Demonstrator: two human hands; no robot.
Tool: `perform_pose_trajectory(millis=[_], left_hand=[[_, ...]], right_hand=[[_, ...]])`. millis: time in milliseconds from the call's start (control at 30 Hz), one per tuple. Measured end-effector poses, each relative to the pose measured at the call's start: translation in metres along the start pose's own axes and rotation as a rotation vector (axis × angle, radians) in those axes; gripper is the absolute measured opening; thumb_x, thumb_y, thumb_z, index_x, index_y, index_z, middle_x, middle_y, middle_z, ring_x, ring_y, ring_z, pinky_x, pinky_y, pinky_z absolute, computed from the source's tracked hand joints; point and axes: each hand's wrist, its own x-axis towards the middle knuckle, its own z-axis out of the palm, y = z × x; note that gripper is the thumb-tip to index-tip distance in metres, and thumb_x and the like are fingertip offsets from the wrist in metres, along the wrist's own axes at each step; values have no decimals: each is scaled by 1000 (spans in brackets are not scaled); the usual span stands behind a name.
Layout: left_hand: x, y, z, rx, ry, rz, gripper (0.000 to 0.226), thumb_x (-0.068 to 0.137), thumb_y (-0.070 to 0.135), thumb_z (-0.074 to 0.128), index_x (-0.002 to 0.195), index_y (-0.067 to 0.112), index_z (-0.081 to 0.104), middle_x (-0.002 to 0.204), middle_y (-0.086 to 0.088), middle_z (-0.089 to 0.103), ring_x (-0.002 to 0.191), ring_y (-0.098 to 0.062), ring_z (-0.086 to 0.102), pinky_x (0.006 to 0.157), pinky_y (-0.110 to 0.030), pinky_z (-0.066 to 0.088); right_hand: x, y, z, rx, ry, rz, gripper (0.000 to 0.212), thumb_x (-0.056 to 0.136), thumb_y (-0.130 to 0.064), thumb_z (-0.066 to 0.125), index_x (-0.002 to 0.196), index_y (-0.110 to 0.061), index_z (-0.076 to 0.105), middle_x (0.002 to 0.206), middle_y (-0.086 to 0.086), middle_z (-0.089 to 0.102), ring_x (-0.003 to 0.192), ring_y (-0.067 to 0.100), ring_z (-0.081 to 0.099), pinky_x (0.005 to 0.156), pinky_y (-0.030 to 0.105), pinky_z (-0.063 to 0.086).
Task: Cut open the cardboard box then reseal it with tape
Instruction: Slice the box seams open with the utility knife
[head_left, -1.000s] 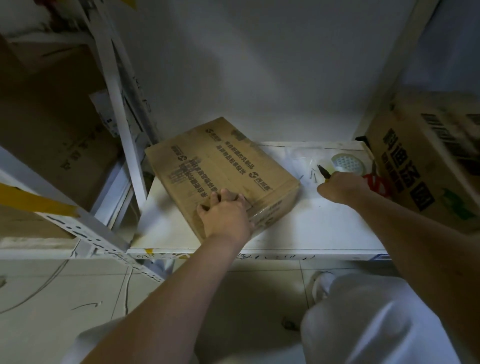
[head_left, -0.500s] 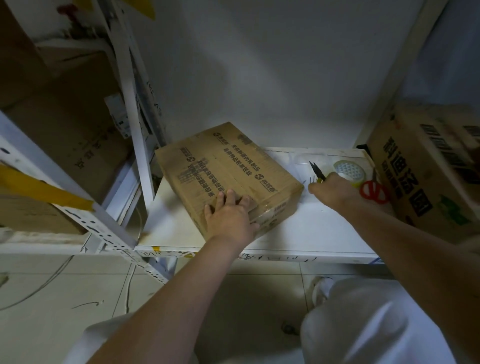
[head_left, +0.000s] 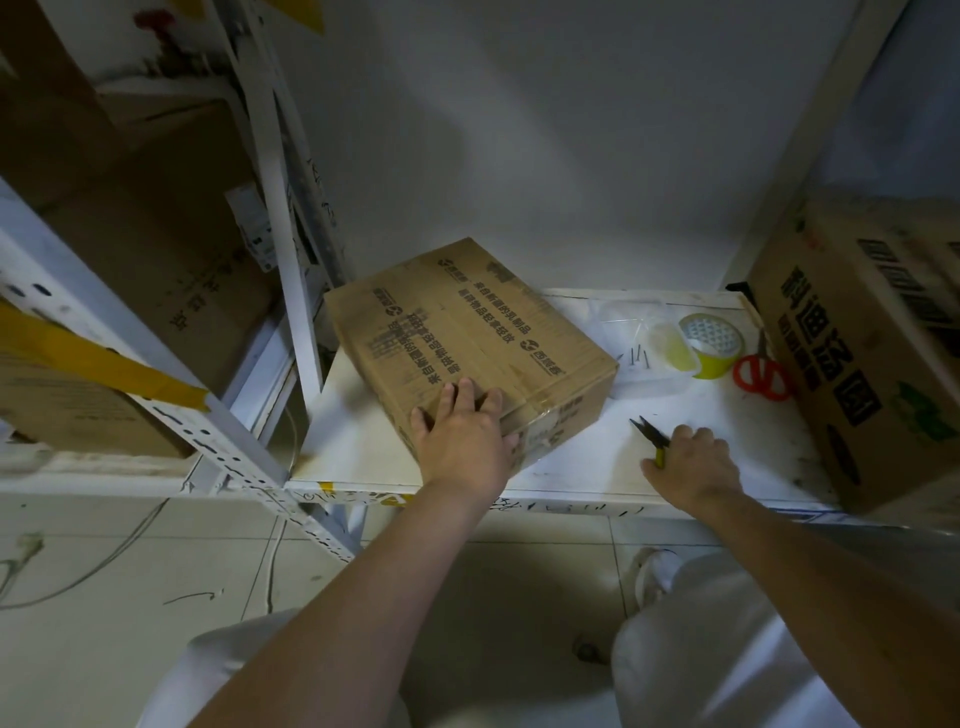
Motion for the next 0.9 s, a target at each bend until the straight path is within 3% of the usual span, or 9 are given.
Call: perform_pose_trajectory(millis=[200,267,367,500,567,667,767,900], left_hand=[[-2,3,-1,8,14,-9,57,97,43,44,148,27,26,161,-5,13,150,-25,7,118,-56,9],[-3,4,-1,-13,23,-19,57,97,44,44,149,26,27,161,-6,13,150,-26,7,119,-55,9],[-7,3,1,-63,70,-85,60,96,47,45,148,23,28,161,-11,9,149,-31,4,119,-54,10],[-13,-3,3,-185,116,-260,76,92,51,50,148,9,19,159,-21,-1,145,-43,8,115,-52,25],[-16,-9,3,-278,96,-307,77,91,50,53,145,6,21,156,-23,1,138,-46,23,108,-50,38],[-18,-17,1,-348,87,-352,71,90,52,54,140,7,30,154,-22,5,124,-46,40,101,-48,42],[-24,-24,-2,-376,123,-368,73,87,59,53,138,11,33,154,-19,9,120,-45,43,102,-47,41],[-26,-35,1,-494,131,-371,83,87,67,44,147,13,24,157,-14,9,125,-46,40,104,-48,39]], right_hand=[[4,-6,-6,-204,-42,18,63,90,-62,36,126,-11,48,127,13,45,119,30,41,92,43,41],[8,-18,-16,-70,40,-15,54,95,-53,32,121,-10,54,122,15,50,116,33,45,90,43,42],[10,-46,-43,365,108,-104,48,101,-38,27,112,-4,59,114,21,57,110,39,53,89,40,41],[10,-85,-78,781,-51,-52,45,101,-40,33,125,-6,54,123,13,55,111,29,50,92,34,37],[12,-94,-86,871,-118,10,43,97,-39,45,124,-7,55,125,12,56,106,26,52,92,35,42],[10,-100,-94,921,-119,42,36,92,-30,57,117,-5,61,120,13,61,110,31,56,98,42,46],[-1,-107,-104,907,-58,13,26,88,-26,58,108,-13,67,113,9,65,108,30,59,96,40,47],[-26,-126,-130,857,138,-75,14,86,-34,55,97,-31,62,101,-11,62,99,16,57,92,37,47]])
